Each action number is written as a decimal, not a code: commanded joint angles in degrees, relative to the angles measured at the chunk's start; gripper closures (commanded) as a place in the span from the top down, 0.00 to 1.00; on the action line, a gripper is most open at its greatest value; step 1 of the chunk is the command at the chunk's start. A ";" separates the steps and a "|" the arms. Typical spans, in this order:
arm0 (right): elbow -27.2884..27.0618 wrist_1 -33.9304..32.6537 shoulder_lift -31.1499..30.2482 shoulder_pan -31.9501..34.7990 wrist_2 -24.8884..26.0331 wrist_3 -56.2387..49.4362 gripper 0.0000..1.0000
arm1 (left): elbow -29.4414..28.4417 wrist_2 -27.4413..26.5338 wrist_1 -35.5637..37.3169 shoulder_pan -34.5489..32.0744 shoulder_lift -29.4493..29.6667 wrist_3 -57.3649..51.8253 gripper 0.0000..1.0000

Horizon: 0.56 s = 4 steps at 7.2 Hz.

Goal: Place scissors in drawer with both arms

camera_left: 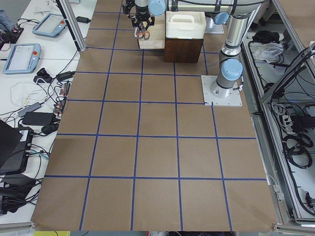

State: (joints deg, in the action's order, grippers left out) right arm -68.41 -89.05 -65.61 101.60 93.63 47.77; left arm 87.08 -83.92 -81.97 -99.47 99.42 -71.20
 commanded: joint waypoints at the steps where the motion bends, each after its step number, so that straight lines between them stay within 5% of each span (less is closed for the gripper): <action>1: -2.15 -0.33 -6.34 -3.59 0.24 -23.47 1.00 | -0.15 0.34 0.76 -3.69 1.74 2.28 0.00; 4: -7.78 -2.71 -13.56 -8.16 -0.12 -44.46 1.00 | -3.12 3.32 3.31 -9.50 6.82 7.81 0.00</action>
State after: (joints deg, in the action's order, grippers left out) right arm -74.29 -91.47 -76.29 94.91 93.89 10.24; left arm 85.87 -81.69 -79.47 -106.90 103.97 -65.71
